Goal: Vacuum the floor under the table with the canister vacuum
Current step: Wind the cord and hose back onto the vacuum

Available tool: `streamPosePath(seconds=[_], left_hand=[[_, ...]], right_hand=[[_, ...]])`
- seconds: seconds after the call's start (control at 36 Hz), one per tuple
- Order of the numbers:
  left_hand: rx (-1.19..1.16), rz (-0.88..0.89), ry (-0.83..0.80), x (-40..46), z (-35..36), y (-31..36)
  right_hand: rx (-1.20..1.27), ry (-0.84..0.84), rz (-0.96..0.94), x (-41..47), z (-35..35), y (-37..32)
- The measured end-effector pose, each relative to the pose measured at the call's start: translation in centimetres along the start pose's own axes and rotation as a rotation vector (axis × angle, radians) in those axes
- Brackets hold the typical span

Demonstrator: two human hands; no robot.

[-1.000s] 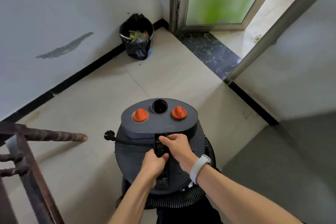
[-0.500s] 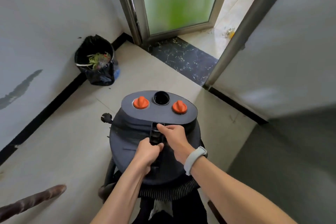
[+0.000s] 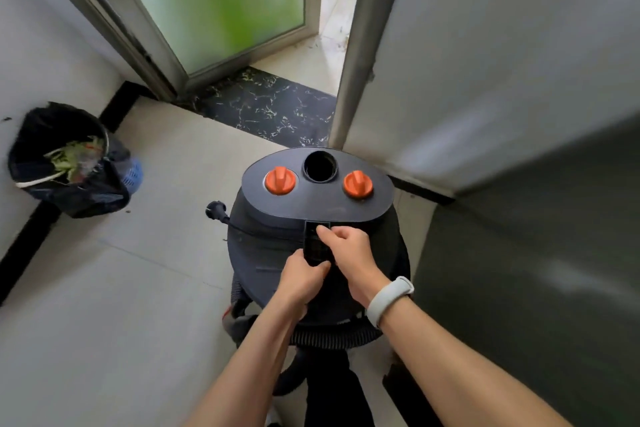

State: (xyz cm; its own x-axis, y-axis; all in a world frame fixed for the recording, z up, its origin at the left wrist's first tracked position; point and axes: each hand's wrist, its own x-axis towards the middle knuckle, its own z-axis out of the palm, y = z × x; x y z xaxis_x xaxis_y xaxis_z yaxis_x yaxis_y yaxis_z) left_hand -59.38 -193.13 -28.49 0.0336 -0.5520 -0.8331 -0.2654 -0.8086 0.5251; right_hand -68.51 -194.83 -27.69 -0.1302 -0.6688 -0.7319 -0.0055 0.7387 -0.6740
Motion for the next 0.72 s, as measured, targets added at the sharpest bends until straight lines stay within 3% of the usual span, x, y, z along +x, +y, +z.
streamPosePath(seconds=[0.22,0.33,0.39,0.44,0.5,0.58,0.67,0.72], left_hand=[[0.003,0.012,-0.126,0.7,4.3,-0.7],[0.24,0.119,-0.146,0.1,2.8,-0.8],[0.354,0.227,0.027,0.2,0.7,-1.0],[0.349,0.38,0.281,0.4,-1.7,-0.7],[0.328,0.418,0.422,1.3,-3.8,0.2],[0.38,0.353,0.301,3.9,-5.7,1.5],[0.341,0.432,0.075,6.0,-6.2,2.0],[0.369,0.465,0.074,6.4,-6.0,2.0]], right_hand=[[0.073,0.143,0.035,0.3,-4.1,1.4],[0.063,0.187,0.016,-0.1,-3.9,1.5],[-0.059,0.217,-0.016,-0.2,-3.4,2.2],[-0.274,0.234,-0.064,-0.5,-2.3,3.0],[-0.399,0.275,-0.107,-0.8,-0.8,3.8],[-0.502,0.46,-0.137,-0.6,0.9,4.6],[-0.567,0.576,-0.148,0.0,1.1,5.0],[-0.567,0.606,-0.17,0.2,1.0,5.4]])
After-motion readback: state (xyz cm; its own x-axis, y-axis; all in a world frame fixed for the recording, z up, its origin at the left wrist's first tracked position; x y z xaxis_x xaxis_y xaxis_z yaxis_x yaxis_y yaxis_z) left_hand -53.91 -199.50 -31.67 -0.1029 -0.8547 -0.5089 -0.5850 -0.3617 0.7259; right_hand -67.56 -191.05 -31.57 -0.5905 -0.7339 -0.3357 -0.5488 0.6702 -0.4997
